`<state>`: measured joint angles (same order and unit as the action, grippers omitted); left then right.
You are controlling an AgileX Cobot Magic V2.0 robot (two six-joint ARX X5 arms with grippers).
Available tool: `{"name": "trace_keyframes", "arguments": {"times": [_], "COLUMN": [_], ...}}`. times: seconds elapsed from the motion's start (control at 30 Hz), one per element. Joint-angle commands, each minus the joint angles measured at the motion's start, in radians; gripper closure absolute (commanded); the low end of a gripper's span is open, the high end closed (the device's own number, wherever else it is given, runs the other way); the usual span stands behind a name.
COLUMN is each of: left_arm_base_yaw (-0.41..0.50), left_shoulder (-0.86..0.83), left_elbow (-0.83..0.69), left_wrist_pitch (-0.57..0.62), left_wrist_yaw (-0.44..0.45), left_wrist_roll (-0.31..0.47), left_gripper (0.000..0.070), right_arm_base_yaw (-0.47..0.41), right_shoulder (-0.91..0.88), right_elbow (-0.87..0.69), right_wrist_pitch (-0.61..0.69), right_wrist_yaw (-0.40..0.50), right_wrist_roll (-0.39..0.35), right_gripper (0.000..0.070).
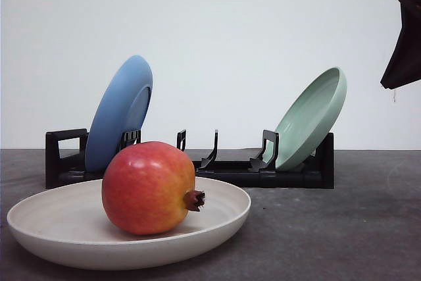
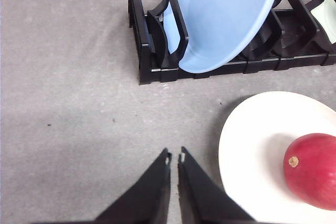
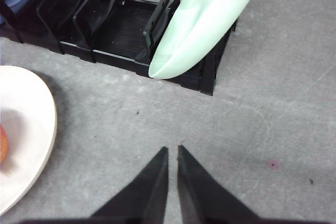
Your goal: Place pomegranate in white plate
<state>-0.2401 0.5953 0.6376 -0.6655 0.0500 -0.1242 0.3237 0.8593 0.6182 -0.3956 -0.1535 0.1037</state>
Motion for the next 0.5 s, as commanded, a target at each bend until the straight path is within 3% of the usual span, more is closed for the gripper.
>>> {"name": "trace_keyframes", "arguments": {"times": [0.0, 0.47], "left_arm_base_yaw": [-0.002, 0.015], "left_shoulder": [0.003, -0.009], "left_elbow": [0.014, -0.005], "left_wrist_pitch": [0.007, 0.009], "left_wrist_yaw": [-0.001, -0.001], "left_wrist_roll": [0.0, 0.0], "left_gripper": [0.07, 0.07], "right_arm_base_yaw": [0.003, 0.003], "right_shoulder": [0.007, 0.007], "right_elbow": [0.003, 0.003], "right_wrist_pitch": [0.006, 0.006], "right_wrist_yaw": [0.004, 0.004], "right_wrist_roll": [-0.007, -0.007], "right_gripper": [0.0685, 0.0685]}}
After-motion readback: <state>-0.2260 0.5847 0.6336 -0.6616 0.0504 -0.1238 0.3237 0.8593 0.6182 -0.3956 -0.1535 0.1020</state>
